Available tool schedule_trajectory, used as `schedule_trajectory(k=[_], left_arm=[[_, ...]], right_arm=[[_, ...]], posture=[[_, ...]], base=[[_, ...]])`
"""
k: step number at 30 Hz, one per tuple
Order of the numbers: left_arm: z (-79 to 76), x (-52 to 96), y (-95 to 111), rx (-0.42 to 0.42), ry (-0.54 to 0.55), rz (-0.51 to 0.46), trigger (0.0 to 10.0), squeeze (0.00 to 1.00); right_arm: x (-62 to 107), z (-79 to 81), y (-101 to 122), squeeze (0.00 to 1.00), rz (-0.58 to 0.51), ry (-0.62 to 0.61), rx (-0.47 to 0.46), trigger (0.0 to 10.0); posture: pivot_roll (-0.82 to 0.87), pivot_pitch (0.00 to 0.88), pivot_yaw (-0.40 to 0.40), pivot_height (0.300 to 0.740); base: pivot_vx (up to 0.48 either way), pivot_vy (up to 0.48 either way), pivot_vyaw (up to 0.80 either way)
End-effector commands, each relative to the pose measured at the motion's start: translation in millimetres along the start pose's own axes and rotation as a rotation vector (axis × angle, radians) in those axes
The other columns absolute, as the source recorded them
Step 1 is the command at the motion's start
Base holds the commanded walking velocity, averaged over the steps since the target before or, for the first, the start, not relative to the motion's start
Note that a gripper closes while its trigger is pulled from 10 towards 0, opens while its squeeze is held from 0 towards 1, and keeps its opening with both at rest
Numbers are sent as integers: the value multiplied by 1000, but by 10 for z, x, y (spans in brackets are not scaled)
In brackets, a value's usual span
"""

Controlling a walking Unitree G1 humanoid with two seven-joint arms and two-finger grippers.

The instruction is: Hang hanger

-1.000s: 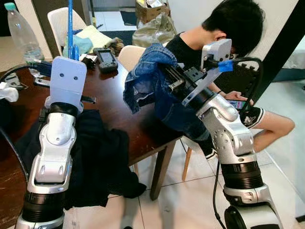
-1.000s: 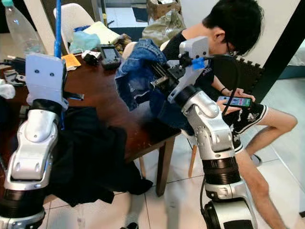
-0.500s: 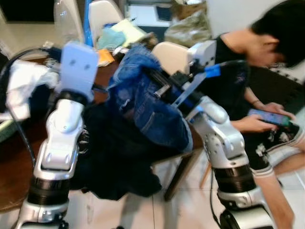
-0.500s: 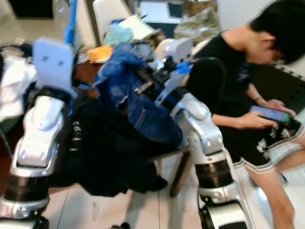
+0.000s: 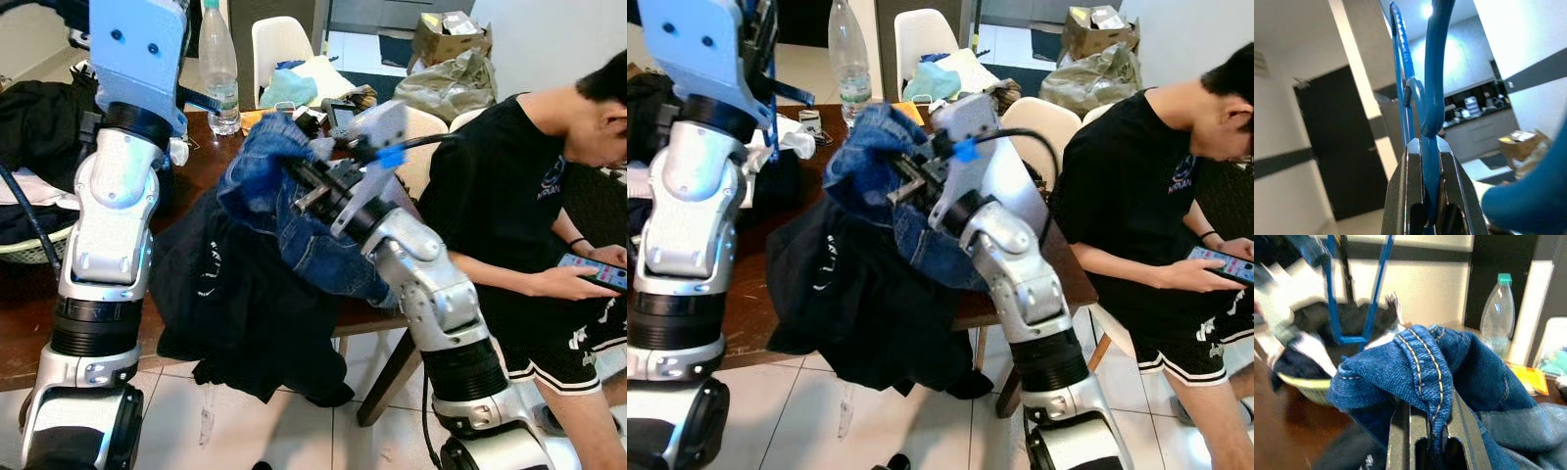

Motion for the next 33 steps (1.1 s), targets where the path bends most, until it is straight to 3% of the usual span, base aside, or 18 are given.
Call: schedule_trajectory(k=[1, 6, 9, 10, 11, 12, 16, 17, 20, 21, 24, 25, 27, 28, 29, 30, 33], left_arm=[[-97, 56, -124, 9, -29, 50, 10000, 0], [-222, 330, -434, 31, -47, 177, 10000, 0], [-229, 400, -482, 33, -50, 202, 10000, 0], [-236, 461, -519, 39, -53, 225, 10000, 0], [-236, 461, -519, 39, -53, 225, 10000, 0], [-242, 510, -538, 45, -58, 243, 10000, 0], [-228, 609, -540, 47, -67, 272, 10000, 0], [-182, 599, -513, 43, -62, 270, 10000, 0], [-151, 579, -491, 41, -59, 264, 10000, 0], [-100, 539, -461, 38, -57, 253, 10000, 0], [-100, 539, -461, 38, -57, 253, 10000, 0], [-33, 480, -412, 34, -61, 232, 10000, 0], [-33, 480, -412, 34, -61, 232, 10000, 0], [48, 413, -360, 27, -68, 211, 10000, 0], [48, 413, -360, 27, -68, 211, 10000, 0], [208, 290, -271, 4, -82, 180, 10000, 0], [335, 193, -185, -19, -104, 156, 10000, 0]], right_arm=[[9, -52, -172, 0, 71, -38, 26, 10000], [27, -214, -449, 0, 190, -139, 81, 10000], [39, -223, -519, 0, 223, -139, 92, 10000], [54, -243, -582, 204, 254, -147, 102, 10000], [54, -243, -582, 204, 254, -147, 102, 10000], [69, -264, -640, 1000, 284, -152, 111, 10000], [149, -417, -763, 1000, 370, -202, 126, 10000], [181, -488, -724, 1000, 364, -214, 82, 10000], [185, -500, -669, 1000, 340, -206, 42, 10000], [186, -478, -562, 1000, 292, -166, -14, 10000], [186, -478, -562, 1000, 292, -166, -14, 10000], [200, -449, -407, 1000, 227, -110, -75, 10000], [200, -449, -407, 1000, 227, -110, -75, 10000], [236, -422, -259, 1000, 171, -54, -129, 10000], [236, -422, -259, 1000, 171, -54, -129, 10000], [341, -424, -174, 1000, 157, 5, -139, 10000], [441, -441, -143, 1000, 163, 40, -130, 10000]], posture=[[103, 125, -63, 740], [115, 136, -66, 740], [118, 137, -67, 740], [119, 137, -67, 740], [119, 137, -67, 740], [123, 139, -68, 740], [134, 143, -70, 740], [134, 144, -71, 740], [134, 144, -71, 740], [134, 143, -71, 740], [134, 143, -71, 740], [133, 142, -71, 740], [133, 142, -71, 740], [131, 141, -69, 740], [131, 141, -69, 740], [132, 140, -66, 740], [134, 139, -66, 740]], base=[[0, 0, 0], [0, 0, 0], [0, 0, 0], [0, 0, 0], [0, 0, 0], [0, 0, 0], [0, 0, 0], [0, 0, 0], [0, 0, 0], [0, 0, 0], [0, 0, 0], [0, 0, 0], [0, 0, 0], [0, 0, 0], [0, 0, 0], [0, 0, 0], [0, 0, 0]])
Point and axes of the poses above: a point about 5 cm out from each wrist's last joint towards the gripper, its own x axis pointing back from the gripper into the wrist, its own y axis along the axis of the wrist's last joint, z = x × y, the point moved 6 cm from there along -x, pointing out of the wrist towards the gripper, and after that the axes turned 3 degrees about -x, right-handed, at the moved point
